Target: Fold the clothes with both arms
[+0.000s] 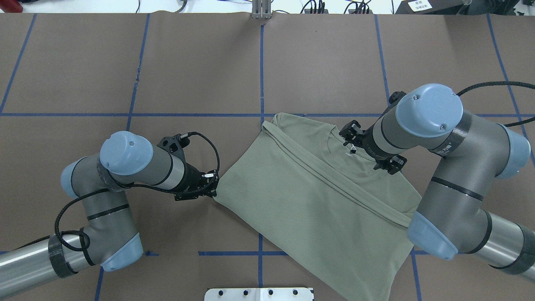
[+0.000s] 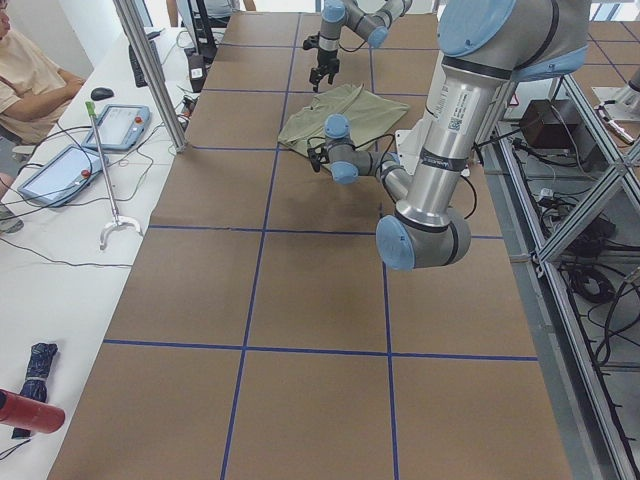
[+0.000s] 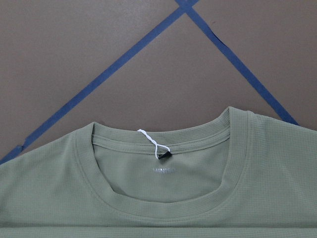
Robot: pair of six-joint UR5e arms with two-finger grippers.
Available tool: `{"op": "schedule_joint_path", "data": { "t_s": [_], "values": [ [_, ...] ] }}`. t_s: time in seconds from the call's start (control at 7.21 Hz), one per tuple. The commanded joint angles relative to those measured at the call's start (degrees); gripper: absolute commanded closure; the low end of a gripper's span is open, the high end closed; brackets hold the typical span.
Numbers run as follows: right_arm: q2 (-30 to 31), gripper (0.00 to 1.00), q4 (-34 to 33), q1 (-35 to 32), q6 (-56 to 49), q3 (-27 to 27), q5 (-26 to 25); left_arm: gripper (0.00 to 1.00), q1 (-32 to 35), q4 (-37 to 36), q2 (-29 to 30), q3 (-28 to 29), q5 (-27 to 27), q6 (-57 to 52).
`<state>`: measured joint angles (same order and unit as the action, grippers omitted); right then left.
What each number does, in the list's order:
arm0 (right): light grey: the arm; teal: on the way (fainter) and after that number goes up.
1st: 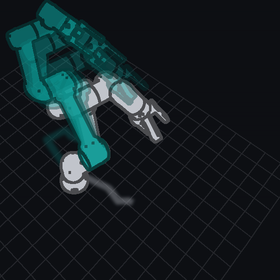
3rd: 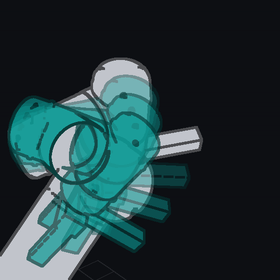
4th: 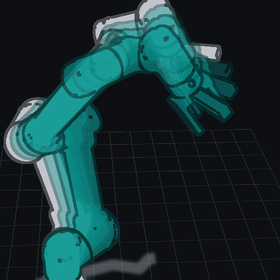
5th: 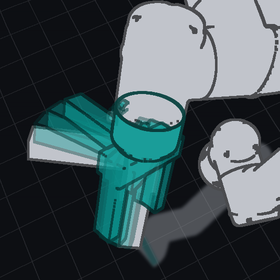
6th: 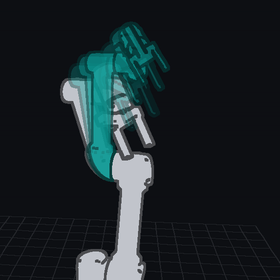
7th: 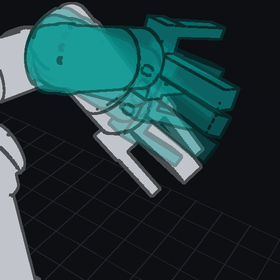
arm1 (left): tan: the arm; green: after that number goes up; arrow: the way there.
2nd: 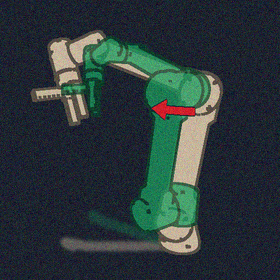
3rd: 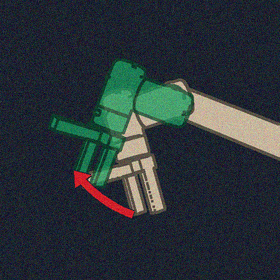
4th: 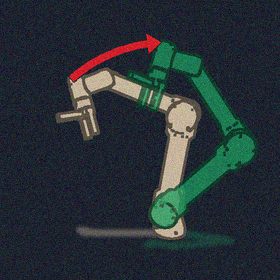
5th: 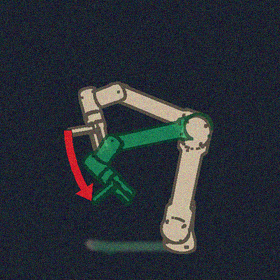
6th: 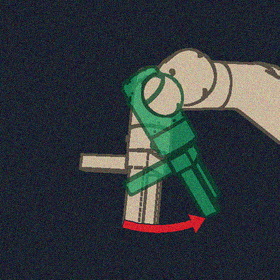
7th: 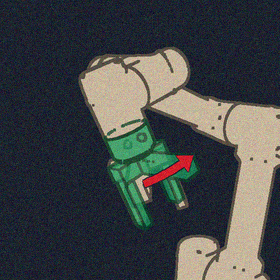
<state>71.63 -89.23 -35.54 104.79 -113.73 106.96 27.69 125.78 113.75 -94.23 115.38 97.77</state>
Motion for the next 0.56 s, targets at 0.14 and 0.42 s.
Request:
{"op": "schedule_joint_path", "data": {
  "t_s": [0.14, 0.42],
  "values": [
    [0.0, 0.0, 0.02, -0.32, -1.77, 0.0, 0.0, 1.0, 8.47, -0.53, 0.33, 1.84, -0.07, -11.6],
    [0.09, 0.0, -0.33, -0.4, -1.87, 0.0, -0.26, 1.0, 15.44, 0.08, 9.48, 12.68, -0.07, -12.43]
  ]
}}
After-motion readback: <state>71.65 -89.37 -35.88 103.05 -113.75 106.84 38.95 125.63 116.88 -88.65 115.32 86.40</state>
